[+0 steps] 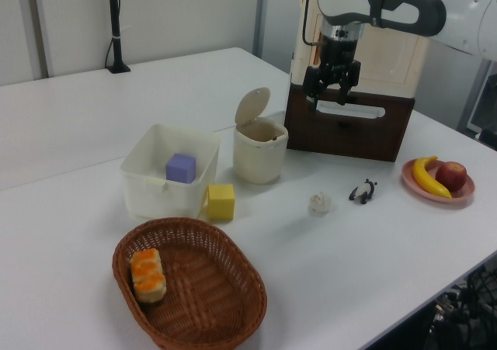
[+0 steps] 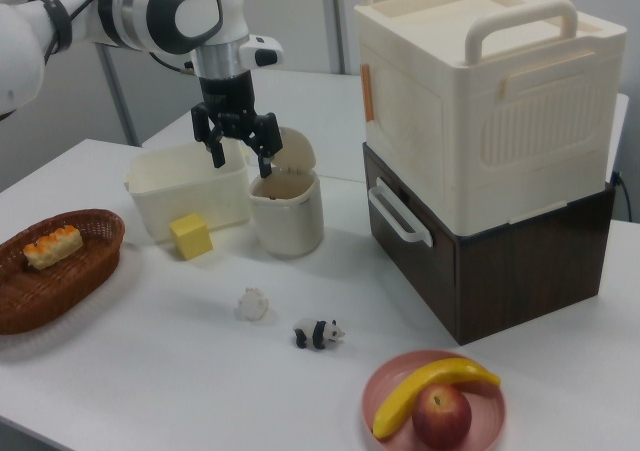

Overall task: Grab it up and put it in the trash
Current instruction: 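Move the open gripper over the crumpled clear wrapper near the panda figurine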

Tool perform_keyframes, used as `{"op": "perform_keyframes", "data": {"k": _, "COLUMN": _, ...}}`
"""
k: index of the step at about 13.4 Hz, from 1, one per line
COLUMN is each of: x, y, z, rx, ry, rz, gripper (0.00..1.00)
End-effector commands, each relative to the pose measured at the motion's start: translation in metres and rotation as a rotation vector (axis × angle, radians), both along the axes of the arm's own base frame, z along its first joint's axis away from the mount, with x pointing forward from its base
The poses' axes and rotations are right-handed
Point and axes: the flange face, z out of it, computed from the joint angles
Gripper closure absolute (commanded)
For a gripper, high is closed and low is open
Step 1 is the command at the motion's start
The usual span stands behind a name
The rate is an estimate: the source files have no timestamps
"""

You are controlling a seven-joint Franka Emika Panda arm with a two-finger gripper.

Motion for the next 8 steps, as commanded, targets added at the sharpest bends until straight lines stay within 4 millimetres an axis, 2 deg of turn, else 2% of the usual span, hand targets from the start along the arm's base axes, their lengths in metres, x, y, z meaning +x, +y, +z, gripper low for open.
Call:
{"op": "perform_keyframes", "data": {"k": 1, "x": -0.015, "y": 0.006, "z": 0.0, "rx": -0.011, "ry": 0.031, "rz": 0.035, "gripper": 0.0}}
{"op": "perform_keyframes", "data": {"k": 4, "x": -0.015, "y": 0.008, "z": -0.02, "rx": -0.009, "ry": 0.068, "rz": 0.046, "gripper": 0.0}}
{"op": "perform_keyframes", "data": {"k": 6, "x": -0.018, "y": 0.013, "z": -0.046, "rx": -0.005, "ry": 0.117, "rz": 0.084, "gripper": 0.0}}
{"op": "perform_keyframes", "data": {"k": 8, "x": -0.023, "y": 0.018, "z": -0.086, "rx": -0.006, "ry": 0.192, "rz": 0.116, "gripper": 0.0}}
